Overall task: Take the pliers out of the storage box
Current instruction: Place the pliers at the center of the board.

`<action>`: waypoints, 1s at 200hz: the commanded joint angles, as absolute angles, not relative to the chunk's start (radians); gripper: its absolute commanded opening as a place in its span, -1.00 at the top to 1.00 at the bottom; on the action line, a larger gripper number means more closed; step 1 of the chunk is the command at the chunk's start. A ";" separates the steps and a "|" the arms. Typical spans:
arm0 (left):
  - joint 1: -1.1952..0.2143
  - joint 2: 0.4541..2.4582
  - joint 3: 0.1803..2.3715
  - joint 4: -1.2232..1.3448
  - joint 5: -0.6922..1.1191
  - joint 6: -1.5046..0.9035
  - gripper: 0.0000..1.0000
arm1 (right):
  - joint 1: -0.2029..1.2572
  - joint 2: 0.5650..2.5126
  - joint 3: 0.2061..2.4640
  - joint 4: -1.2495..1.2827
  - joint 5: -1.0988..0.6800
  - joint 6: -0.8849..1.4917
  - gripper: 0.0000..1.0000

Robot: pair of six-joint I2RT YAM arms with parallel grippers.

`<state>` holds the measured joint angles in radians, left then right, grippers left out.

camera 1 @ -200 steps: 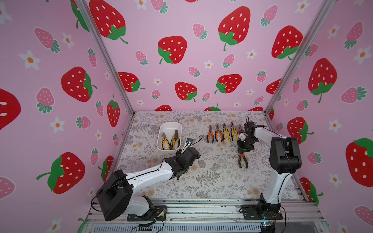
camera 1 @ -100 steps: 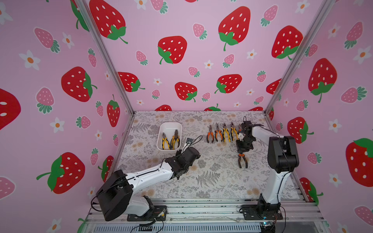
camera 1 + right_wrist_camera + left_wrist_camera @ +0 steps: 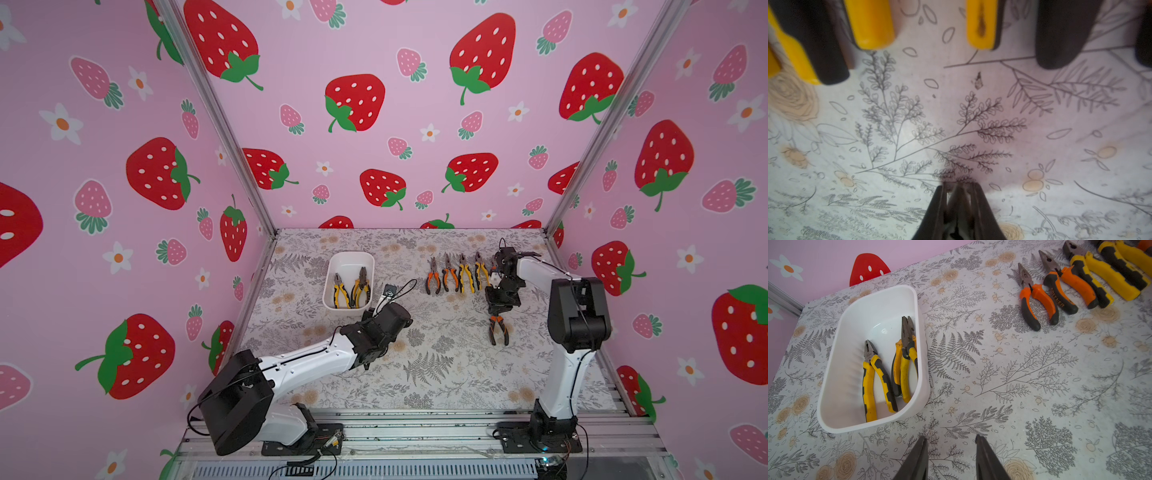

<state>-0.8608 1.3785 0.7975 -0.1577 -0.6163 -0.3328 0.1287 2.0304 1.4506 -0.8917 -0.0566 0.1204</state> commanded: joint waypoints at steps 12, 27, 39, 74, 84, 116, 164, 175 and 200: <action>-0.856 1.382 0.833 -0.169 -0.617 -0.324 0.21 | 0.147 2.073 1.442 -0.846 -0.108 0.117 0.55; -0.856 1.383 0.834 -0.169 -0.617 -0.325 0.21 | 0.150 2.075 1.435 -0.843 -0.109 0.110 0.47; -0.856 1.385 0.834 -0.170 -0.617 -0.324 0.21 | 0.151 2.075 1.431 -0.842 -0.110 0.107 0.48; -0.856 1.385 0.837 -0.170 -0.617 -0.325 0.21 | 0.154 2.071 1.427 -0.839 -0.116 0.092 0.42; -0.856 1.384 0.836 -0.170 -0.617 -0.325 0.21 | 0.153 2.071 1.427 -0.839 -0.116 0.098 0.48; -0.856 1.385 0.837 -0.172 -0.617 -0.324 0.21 | 0.154 2.071 1.427 -0.837 -0.109 0.107 0.49; -0.856 1.389 0.839 -0.173 -0.615 -0.325 0.22 | 0.154 2.061 1.438 -0.826 -0.073 0.122 0.55; -0.857 1.388 0.839 -0.173 -0.615 -0.324 0.21 | 0.153 2.065 1.452 -0.829 -0.068 0.123 0.56; -0.856 1.386 0.836 -0.173 -0.617 -0.324 0.22 | 0.153 2.081 1.491 -0.846 -0.056 0.122 0.56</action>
